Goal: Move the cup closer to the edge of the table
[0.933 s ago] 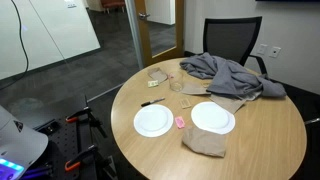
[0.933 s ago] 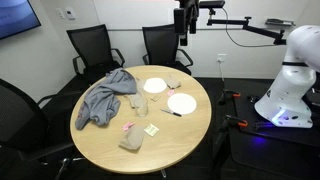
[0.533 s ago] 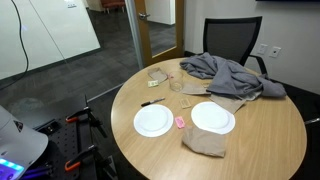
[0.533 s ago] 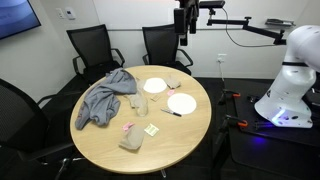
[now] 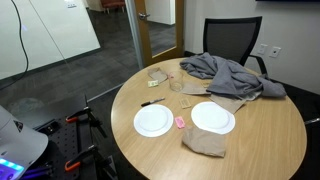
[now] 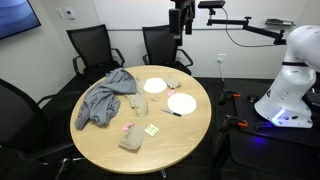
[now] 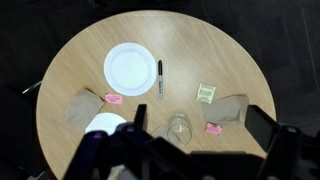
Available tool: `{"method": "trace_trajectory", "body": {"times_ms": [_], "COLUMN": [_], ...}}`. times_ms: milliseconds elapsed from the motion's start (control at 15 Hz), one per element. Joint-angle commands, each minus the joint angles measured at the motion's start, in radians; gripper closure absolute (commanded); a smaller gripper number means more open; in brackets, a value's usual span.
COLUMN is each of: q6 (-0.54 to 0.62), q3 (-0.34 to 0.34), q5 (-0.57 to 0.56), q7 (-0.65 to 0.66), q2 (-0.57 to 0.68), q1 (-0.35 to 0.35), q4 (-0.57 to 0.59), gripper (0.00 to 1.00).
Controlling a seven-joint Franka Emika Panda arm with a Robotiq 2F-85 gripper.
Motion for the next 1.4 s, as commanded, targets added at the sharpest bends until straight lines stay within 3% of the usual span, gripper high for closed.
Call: {"method": "trace_trajectory", "body": {"times_ms": [0, 533, 1333], "q6": [0.064, 0.214, 0.46], "q3": [-0.022, -0.081, -0.18], "q5": [-0.01, -0.074, 0.127], "q7": [0.047, 0.188, -0.008], "q2": [0.071, 0.257, 0.482], "q1": [0.009, 0.012, -0.005], "q4": [0.053, 0.137, 0.152], "gripper": [0.0, 0.0, 0.0]}}
